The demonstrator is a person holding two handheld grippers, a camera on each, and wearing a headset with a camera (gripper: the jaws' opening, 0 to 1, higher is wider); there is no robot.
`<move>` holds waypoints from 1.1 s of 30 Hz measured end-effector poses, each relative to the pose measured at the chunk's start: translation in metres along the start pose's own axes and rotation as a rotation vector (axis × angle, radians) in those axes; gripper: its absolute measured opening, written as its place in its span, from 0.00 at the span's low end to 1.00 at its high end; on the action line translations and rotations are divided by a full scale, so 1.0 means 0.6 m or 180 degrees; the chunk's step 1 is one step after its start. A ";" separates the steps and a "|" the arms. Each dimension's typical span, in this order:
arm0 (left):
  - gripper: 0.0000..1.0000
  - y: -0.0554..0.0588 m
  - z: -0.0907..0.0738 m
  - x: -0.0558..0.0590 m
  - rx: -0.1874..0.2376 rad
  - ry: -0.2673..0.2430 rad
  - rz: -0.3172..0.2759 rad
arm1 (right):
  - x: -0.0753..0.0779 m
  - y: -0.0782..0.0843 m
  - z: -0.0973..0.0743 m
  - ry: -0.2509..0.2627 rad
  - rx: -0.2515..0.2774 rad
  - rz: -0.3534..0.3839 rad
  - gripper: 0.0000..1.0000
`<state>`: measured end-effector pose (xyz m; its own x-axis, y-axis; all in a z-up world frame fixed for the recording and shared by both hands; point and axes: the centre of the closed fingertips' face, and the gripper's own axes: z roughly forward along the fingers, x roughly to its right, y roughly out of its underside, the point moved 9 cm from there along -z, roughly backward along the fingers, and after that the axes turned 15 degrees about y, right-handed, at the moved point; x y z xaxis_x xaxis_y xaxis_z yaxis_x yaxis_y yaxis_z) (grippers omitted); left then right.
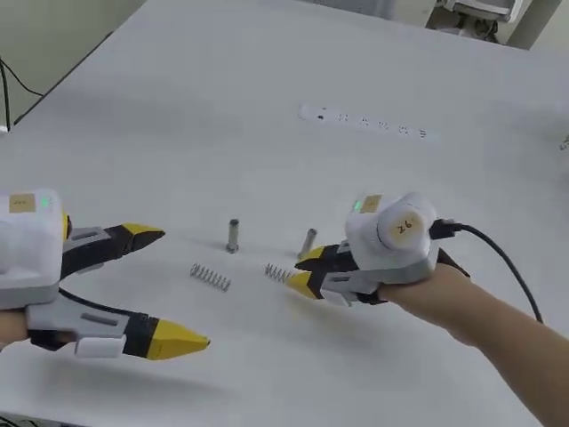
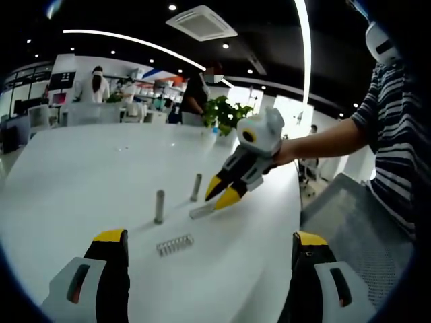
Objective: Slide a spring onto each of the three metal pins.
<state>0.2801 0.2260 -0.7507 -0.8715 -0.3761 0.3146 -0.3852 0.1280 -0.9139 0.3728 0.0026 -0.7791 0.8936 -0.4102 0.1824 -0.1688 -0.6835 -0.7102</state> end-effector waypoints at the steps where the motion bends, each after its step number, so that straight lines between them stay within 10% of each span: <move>1: 0.98 0.000 0.000 0.000 -0.0004 -0.0002 -0.0001 | -0.001 0.001 0.002 -0.0001 -0.0010 0.0003 0.12; 16: 0.98 0.003 -0.003 0.002 -0.0018 -0.0004 -0.0017 | -0.007 0.018 0.015 0.0019 -0.0094 -0.0162 0.08; 33: 0.96 -0.009 0.019 0.012 -0.0020 0.0142 0.0030 | 0.008 0.012 -0.039 0.0029 -0.0006 -0.0285 0.08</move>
<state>0.2794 0.2125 -0.7465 -0.8877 -0.3336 0.3173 -0.3787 0.1372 -0.9153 0.3660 -0.0184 -0.7678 0.9014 -0.3527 0.2512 -0.0891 -0.7187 -0.6896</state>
